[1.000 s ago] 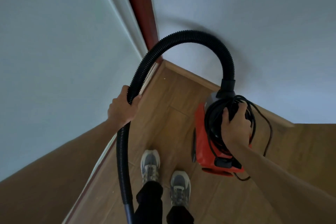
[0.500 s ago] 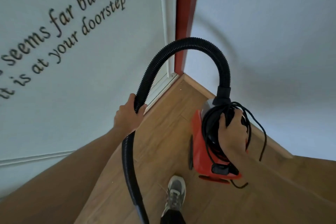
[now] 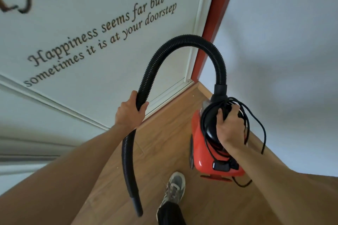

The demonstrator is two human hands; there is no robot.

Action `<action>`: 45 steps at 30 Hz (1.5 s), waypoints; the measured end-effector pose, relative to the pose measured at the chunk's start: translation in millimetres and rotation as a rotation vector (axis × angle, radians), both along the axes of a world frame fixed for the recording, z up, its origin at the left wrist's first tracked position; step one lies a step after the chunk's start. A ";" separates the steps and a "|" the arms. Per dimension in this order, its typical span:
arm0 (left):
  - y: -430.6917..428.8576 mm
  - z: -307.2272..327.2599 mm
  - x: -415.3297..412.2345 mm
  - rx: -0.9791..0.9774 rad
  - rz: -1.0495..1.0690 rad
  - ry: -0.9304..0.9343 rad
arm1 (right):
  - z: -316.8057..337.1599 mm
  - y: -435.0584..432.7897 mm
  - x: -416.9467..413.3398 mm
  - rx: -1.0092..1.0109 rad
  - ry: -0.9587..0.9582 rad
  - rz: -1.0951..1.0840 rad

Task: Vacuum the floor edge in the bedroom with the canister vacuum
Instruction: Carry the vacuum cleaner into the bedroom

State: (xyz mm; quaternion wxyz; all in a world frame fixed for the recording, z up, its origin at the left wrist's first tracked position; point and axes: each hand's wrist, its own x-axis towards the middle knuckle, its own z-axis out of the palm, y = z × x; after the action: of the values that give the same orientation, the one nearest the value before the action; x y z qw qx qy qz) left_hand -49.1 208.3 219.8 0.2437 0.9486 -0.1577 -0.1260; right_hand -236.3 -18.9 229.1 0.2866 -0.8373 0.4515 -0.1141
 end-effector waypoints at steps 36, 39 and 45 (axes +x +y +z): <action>135.9 395.7 -179.2 -0.293 0.483 -0.258 | 407.5 102.7 -58.9 -0.106 -0.289 0.564; 131.2 422.6 -204.4 -0.271 0.461 -0.279 | 424.5 99.9 -71.9 -0.107 -0.304 0.605; 134.8 475.4 -250.4 -0.236 0.549 -0.367 | 457.9 104.9 -94.0 -0.089 -0.359 0.724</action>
State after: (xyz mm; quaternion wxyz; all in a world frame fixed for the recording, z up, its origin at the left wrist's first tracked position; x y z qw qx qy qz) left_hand -299.6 343.1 695.2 0.3439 0.9279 0.0486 0.1358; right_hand -330.3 86.0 687.0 0.3461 -0.9205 0.0646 -0.1698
